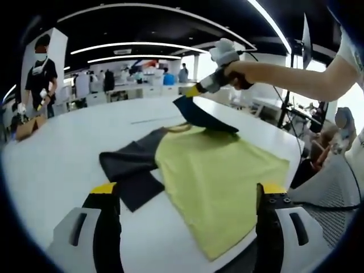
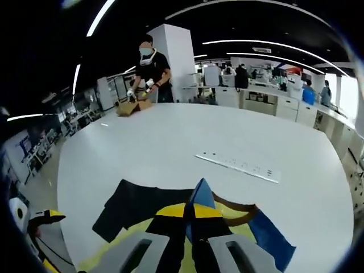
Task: Fold the garment on the visible template until the final outline fits inside the template.
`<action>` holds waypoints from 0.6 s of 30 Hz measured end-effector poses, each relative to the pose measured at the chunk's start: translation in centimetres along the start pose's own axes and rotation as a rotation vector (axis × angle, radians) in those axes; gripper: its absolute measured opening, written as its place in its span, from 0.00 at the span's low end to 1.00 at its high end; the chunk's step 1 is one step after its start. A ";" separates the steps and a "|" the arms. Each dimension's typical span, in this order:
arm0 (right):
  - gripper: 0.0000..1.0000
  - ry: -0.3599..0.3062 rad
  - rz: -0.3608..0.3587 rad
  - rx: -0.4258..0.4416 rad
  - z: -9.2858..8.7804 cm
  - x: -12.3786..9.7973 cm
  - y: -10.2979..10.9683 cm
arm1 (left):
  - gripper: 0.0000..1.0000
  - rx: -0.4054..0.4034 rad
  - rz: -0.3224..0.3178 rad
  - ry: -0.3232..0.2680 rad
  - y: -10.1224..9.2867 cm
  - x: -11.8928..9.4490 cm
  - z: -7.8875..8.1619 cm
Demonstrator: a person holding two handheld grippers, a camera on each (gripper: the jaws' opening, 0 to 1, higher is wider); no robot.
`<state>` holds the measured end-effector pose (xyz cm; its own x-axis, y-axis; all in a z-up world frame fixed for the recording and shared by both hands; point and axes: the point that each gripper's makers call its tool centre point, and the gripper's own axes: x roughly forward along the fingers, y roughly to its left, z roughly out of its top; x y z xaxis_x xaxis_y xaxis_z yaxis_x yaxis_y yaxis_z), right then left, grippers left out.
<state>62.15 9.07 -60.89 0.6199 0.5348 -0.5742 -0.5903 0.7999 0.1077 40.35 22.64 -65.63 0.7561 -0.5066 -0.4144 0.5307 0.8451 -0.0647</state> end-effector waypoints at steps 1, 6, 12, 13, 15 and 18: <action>0.00 0.000 0.008 -0.007 -0.1 0.1 0.3 | 0.96 -0.003 0.002 0.003 0.0 0.0 -0.1; 0.00 0.004 0.051 -0.021 -0.5 0.3 1.8 | 0.96 -0.011 0.012 0.009 0.2 -0.1 -0.4; 0.00 -0.003 0.112 -0.047 -0.5 1.3 3.3 | 0.96 -0.016 0.023 0.012 0.4 -0.4 -0.7; 0.00 0.005 0.131 -0.050 -0.7 1.6 3.6 | 0.96 -0.019 0.023 0.013 0.5 -0.4 -0.7; 0.00 0.008 0.154 -0.050 -1.0 1.8 4.0 | 0.96 -0.021 0.027 0.013 0.6 -0.5 -0.8; 0.00 0.005 0.177 -0.048 -1.3 2.1 4.5 | 0.96 -0.022 0.030 0.015 0.7 -0.5 -1.0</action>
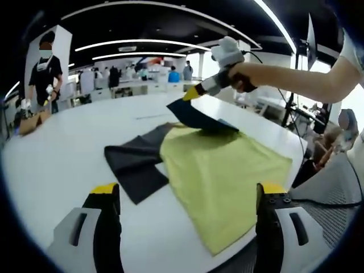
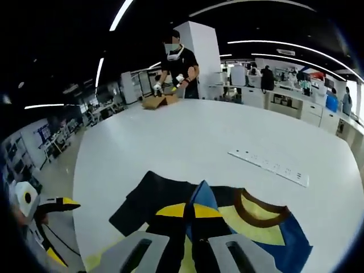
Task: Fold the garment on the visible template until the final outline fits inside the template.
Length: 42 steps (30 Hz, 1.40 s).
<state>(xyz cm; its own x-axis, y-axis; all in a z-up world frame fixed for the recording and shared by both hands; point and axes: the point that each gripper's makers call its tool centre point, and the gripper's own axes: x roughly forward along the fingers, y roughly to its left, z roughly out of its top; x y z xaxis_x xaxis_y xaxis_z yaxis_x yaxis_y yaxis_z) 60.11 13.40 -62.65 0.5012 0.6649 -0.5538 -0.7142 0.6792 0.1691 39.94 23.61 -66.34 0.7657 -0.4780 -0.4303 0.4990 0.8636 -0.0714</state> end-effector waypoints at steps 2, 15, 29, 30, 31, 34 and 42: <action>0.00 -0.013 0.027 -0.004 0.0 0.3 0.6 | 0.96 -0.001 0.003 -0.001 0.1 0.0 0.0; 0.00 0.013 0.104 -0.041 -3.2 2.3 3.3 | 0.96 -0.004 0.015 0.008 0.4 -0.3 -0.6; 0.00 0.076 0.065 -0.082 -7.0 4.5 4.6 | 0.96 -0.007 0.014 0.017 0.4 -0.3 -1.0; 0.00 0.080 0.071 -0.092 -7.2 4.5 4.9 | 0.96 -0.008 0.014 0.019 0.4 -0.3 -1.0; 0.00 0.083 0.073 -0.096 -7.4 4.6 5.1 | 0.96 -0.008 0.015 0.022 0.4 -0.3 -1.1; 0.00 0.100 0.080 -0.101 -8.3 4.8 5.4 | 0.96 -0.007 0.014 0.026 0.5 -0.2 -1.2; 0.00 0.107 0.102 -0.120 -8.9 4.7 5.8 | 0.96 -0.007 0.011 0.034 0.5 -0.1 -1.2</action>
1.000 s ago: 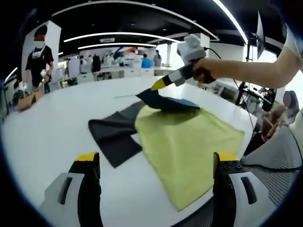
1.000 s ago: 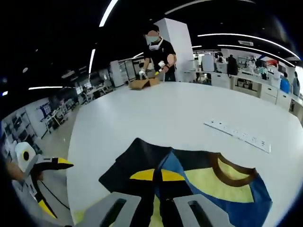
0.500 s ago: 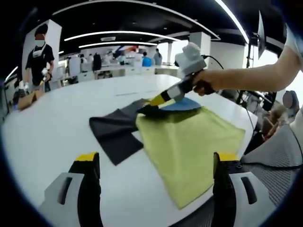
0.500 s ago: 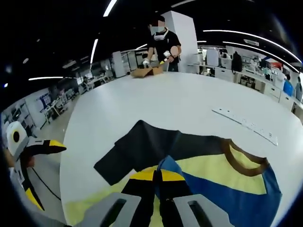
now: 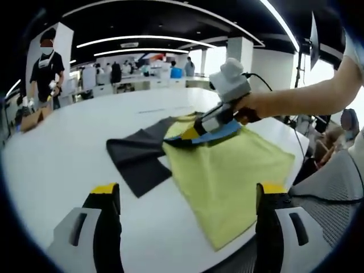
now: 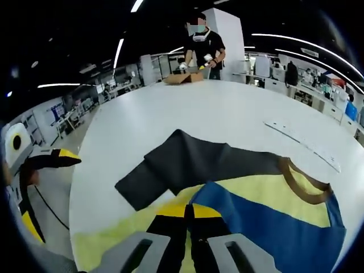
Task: Fold the garment on the visible template until the final outline fits inside the template.
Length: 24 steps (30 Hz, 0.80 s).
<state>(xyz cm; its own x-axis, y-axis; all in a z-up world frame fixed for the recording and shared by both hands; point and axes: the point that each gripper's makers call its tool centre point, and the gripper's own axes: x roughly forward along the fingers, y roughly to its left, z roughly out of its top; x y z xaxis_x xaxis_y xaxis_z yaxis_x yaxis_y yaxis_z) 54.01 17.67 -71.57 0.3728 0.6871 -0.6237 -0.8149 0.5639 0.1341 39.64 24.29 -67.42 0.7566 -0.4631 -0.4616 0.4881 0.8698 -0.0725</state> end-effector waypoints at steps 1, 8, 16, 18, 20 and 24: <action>0.00 -0.004 0.005 0.006 0.0 -0.1 0.0 | 0.96 0.000 -0.001 0.000 0.0 0.0 0.0; 0.25 -0.053 -0.007 0.057 0.8 -1.1 -0.7 | 0.96 0.004 -0.001 0.001 0.0 0.1 0.2; 0.57 -0.079 0.000 0.061 1.2 -2.6 -1.0 | 0.98 0.008 -0.004 0.003 0.3 0.5 0.8; 0.66 -0.078 0.002 0.056 1.1 -2.9 -1.0 | 0.98 0.002 -0.008 0.000 0.5 0.6 1.0; 0.70 -0.080 0.002 0.055 0.9 -3.4 -1.1 | 0.98 0.005 -0.007 0.004 0.6 0.8 1.1; 0.72 -0.079 -0.024 0.033 0.4 -4.4 -1.9 | 0.98 0.021 -0.011 0.006 0.8 1.1 1.6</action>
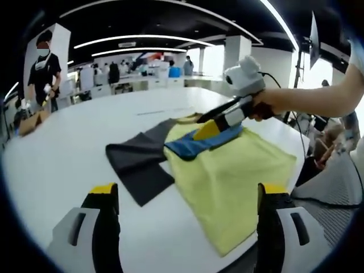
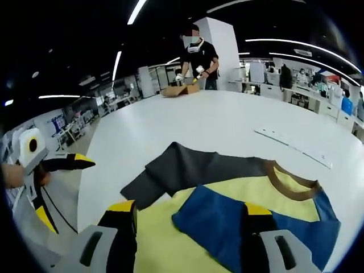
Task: Fold the garment on the visible template until the final outline fits inside the template.
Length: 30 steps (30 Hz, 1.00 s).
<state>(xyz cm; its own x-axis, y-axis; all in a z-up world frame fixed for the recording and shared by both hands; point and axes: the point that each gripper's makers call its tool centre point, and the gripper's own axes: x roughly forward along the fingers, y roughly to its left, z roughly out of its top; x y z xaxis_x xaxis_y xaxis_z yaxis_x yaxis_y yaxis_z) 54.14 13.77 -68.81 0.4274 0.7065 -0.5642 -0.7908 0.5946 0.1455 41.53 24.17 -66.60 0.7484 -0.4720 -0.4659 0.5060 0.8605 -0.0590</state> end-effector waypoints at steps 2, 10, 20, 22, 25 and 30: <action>0.73 -0.004 -0.014 -0.002 -0.2 -0.7 -0.6 | 0.98 0.007 -0.003 0.003 0.1 0.3 0.2; 0.73 -0.018 -0.067 0.033 -1.5 -3.4 -2.9 | 0.95 0.027 -0.013 0.003 0.6 1.5 1.1; 0.72 -0.021 -0.136 0.057 -3.3 -7.2 -6.1 | 0.92 0.023 -0.042 -0.006 0.8 3.4 2.4; 0.71 -0.018 -0.149 0.056 -3.7 -7.9 -6.6 | 0.91 0.020 -0.047 -0.007 0.9 3.8 2.6; 0.67 -0.021 -0.169 0.057 -4.4 -8.9 -7.5 | 0.85 0.021 -0.051 -0.009 1.1 4.3 3.0; 0.62 -0.028 -0.205 0.079 -5.4 -10.3 -9.0 | 0.83 0.034 -0.054 -0.015 1.2 5.4 3.7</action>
<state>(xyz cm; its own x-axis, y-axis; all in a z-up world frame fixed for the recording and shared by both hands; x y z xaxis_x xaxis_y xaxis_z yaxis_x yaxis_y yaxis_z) 54.46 -0.97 -68.69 0.5882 0.5774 -0.5663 -0.6497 0.7543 0.0942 47.74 21.92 -65.93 0.7255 -0.5208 -0.4499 0.5599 0.8268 -0.0540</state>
